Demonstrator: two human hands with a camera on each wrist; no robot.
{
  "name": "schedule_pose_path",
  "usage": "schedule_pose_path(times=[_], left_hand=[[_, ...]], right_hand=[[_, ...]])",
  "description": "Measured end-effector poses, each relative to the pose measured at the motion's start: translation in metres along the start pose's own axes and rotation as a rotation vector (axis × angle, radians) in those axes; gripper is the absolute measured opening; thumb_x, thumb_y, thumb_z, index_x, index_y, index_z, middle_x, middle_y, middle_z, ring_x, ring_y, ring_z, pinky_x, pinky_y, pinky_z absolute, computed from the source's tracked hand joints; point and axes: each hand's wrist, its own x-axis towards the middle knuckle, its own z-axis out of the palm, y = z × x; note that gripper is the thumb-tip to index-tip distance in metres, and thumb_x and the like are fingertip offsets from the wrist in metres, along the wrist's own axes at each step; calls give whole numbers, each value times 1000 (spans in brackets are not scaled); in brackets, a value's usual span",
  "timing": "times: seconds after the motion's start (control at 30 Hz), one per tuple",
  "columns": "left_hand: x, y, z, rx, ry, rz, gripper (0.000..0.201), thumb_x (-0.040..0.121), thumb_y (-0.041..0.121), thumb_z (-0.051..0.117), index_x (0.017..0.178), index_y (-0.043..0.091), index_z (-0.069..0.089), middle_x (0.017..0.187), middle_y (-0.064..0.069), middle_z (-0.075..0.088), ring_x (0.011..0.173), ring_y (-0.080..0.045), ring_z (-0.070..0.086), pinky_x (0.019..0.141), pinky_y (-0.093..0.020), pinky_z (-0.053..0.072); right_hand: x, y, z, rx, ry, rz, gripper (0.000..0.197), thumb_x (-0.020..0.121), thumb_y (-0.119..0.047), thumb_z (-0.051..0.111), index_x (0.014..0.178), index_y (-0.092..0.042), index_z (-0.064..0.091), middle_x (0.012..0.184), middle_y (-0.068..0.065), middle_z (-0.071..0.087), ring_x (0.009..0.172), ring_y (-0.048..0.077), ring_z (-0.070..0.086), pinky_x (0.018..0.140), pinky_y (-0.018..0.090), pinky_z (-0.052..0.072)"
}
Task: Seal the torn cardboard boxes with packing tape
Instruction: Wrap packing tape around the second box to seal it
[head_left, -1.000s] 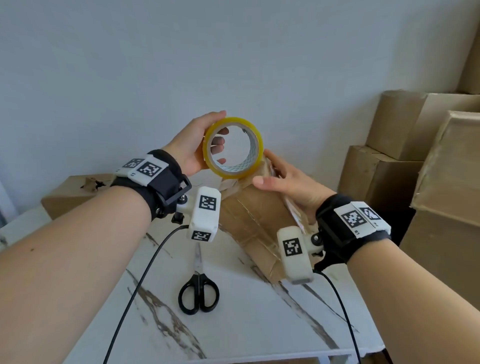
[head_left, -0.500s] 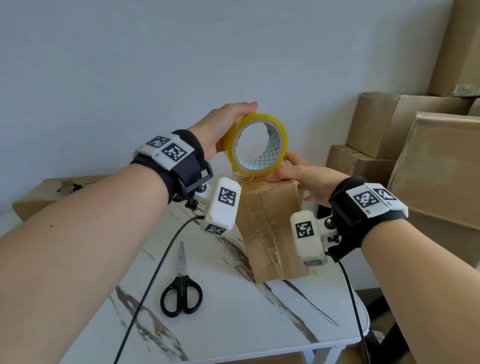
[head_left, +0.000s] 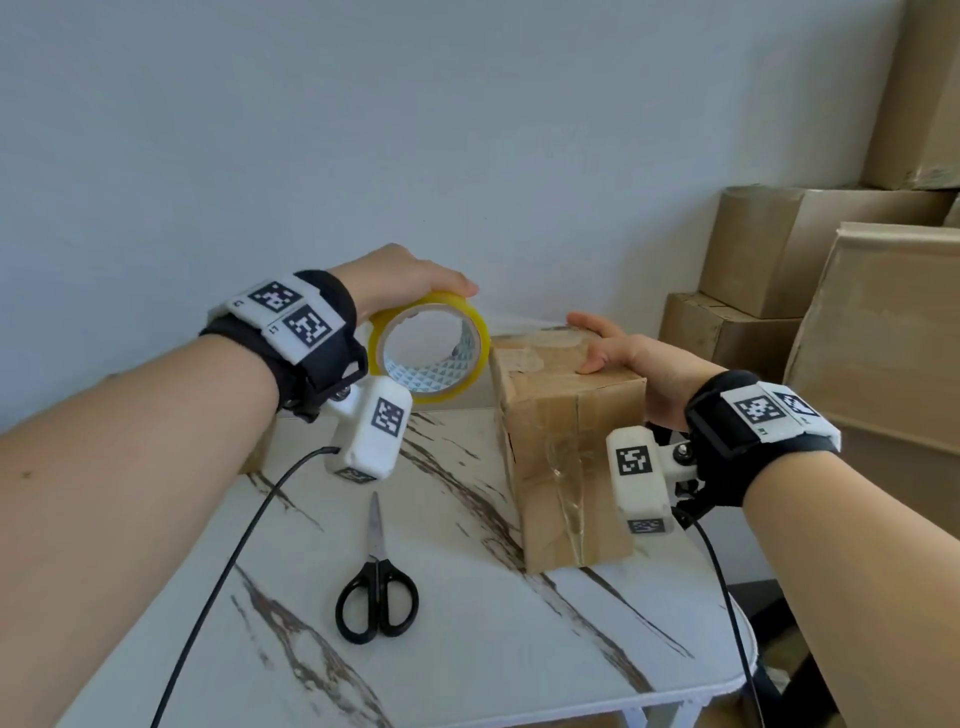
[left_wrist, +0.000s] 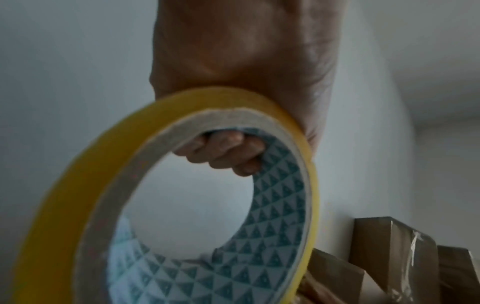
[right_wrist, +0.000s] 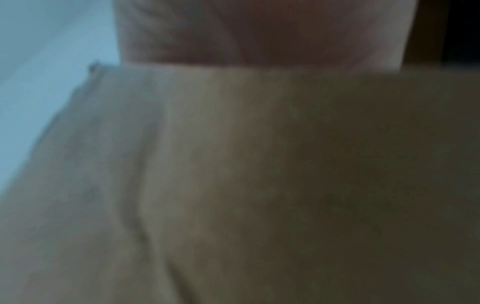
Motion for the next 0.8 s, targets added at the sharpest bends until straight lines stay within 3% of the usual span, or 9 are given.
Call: schedule_pose_path(times=[0.23, 0.33, 0.4, 0.47, 0.53, 0.6, 0.7, 0.73, 0.8], left_hand=[[6, -16, 37, -19, -38, -46, 41, 77, 49, 69, 84, 9, 62, 70, -3, 58, 58, -16, 53, 54, -25, 40], [5, -19, 47, -30, -69, -58, 36, 80, 47, 66, 73, 12, 60, 64, -2, 58, 53, -16, 51, 53, -24, 40], [2, -19, 51, -24, -66, -57, 35, 81, 45, 64, 67, 13, 60, 59, 0, 57, 50, -14, 51, 51, -22, 40], [1, -19, 54, -24, -57, -58, 35, 82, 45, 63, 66, 13, 60, 57, 1, 57, 48, -14, 50, 50, -22, 39], [0, -18, 55, -29, -53, -58, 36, 81, 46, 63, 68, 12, 61, 59, 0, 58, 49, -15, 51, 51, -23, 40], [1, -17, 56, -26, -46, -54, 36, 80, 46, 63, 69, 11, 62, 59, 0, 59, 50, -16, 51, 52, -23, 40], [0, -16, 57, -29, -31, -49, 35, 79, 45, 64, 74, 10, 63, 63, -1, 60, 53, -16, 53, 54, -25, 40], [0, -16, 56, -31, -31, -51, 36, 79, 46, 64, 77, 10, 64, 65, -2, 60, 55, -16, 54, 55, -25, 41], [-2, -20, 55, -53, -37, -62, 39, 80, 47, 63, 84, 8, 64, 70, -3, 61, 59, -17, 55, 56, -25, 42]], right_hand=[[-5, 10, -16, -40, 39, 46, 61, 56, -21, 58, 110, -51, 52, 127, 4, 52, 101, 31, 54, 108, 53, 32], [-8, 4, -13, -109, 69, 52, 69, 66, -20, 55, 127, -49, 43, 136, 5, 44, 102, 32, 53, 107, 53, 32], [-11, -7, -7, -280, 85, 60, 76, 69, -18, 54, 138, -45, 37, 147, 7, 35, 117, 34, 50, 107, 52, 31], [-11, -18, 6, -478, 92, 60, 66, 86, -5, 45, 146, -31, 32, 153, 12, 26, 134, 34, 35, 113, 42, 25], [-11, -27, 16, -529, 192, 66, 56, 96, 0, 31, 149, -18, 25, 155, 16, 22, 140, 32, 26, 111, 33, 21], [-13, -32, 24, -694, 169, 38, 44, 101, -19, 31, 144, -11, 35, 150, 11, 34, 136, 28, 34, 108, 33, 25], [-17, -30, 29, -987, 53, 26, 59, 88, -65, 40, 130, -24, 48, 136, 3, 47, 123, 23, 45, 101, 33, 33], [-16, -30, 30, -1030, 43, 19, 55, 84, -69, 43, 120, -27, 52, 129, 3, 49, 116, 22, 46, 96, 31, 36], [-13, -30, 35, -1053, 79, 18, 37, 83, -62, 51, 94, -27, 52, 113, 1, 52, 100, 20, 49, 82, 29, 38]])
